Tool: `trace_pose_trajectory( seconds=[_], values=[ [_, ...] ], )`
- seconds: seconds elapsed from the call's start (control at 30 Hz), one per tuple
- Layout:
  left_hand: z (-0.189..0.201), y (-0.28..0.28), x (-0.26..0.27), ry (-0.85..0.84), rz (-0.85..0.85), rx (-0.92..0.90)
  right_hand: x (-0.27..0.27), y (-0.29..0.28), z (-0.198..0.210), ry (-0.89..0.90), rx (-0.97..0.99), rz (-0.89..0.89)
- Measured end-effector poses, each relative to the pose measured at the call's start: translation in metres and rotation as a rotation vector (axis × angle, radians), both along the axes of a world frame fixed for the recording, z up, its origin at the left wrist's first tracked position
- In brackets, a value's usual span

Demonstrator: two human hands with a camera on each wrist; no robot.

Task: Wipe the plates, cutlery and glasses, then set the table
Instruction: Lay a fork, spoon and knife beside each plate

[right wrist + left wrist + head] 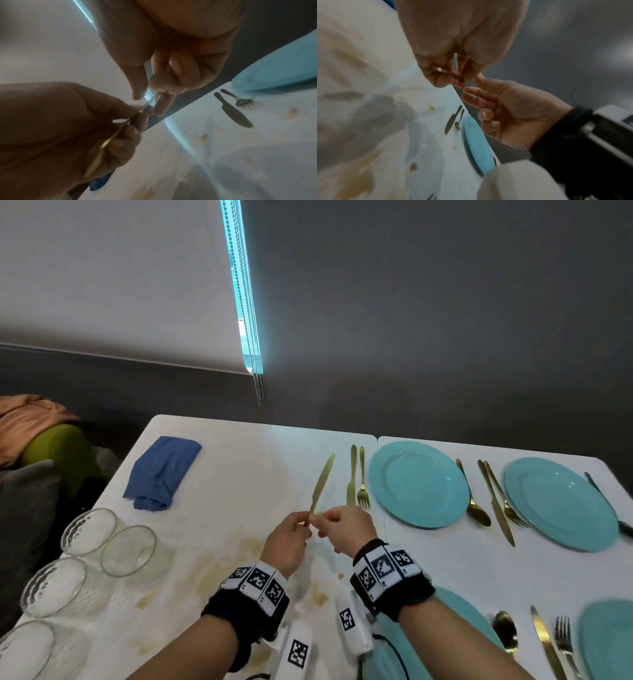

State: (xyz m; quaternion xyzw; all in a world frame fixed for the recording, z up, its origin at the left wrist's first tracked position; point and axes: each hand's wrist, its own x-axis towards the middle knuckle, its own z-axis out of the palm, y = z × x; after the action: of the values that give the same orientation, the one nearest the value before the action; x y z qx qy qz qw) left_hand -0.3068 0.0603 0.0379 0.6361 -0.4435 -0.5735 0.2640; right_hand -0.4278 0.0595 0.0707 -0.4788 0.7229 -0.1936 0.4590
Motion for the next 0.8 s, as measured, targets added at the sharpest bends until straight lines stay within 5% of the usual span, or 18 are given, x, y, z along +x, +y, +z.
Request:
trace_pose_trajectory(
  seconds=[0.23,0.4,0.8],
  values=[
    [-0.010,0.074,-0.008,-0.055,-0.240,-0.093,-0.008,0.070,-0.011,-0.013,0.094,-0.183],
    [-0.011,0.103,0.001,-0.256,-0.465,-0.035,-0.010,0.118,-0.029,0.049,0.201,-0.201],
    [-0.008,0.104,0.027,-0.352,-0.428,0.014,0.011,0.162,-0.075,0.336,0.361,-0.161]
  ],
)
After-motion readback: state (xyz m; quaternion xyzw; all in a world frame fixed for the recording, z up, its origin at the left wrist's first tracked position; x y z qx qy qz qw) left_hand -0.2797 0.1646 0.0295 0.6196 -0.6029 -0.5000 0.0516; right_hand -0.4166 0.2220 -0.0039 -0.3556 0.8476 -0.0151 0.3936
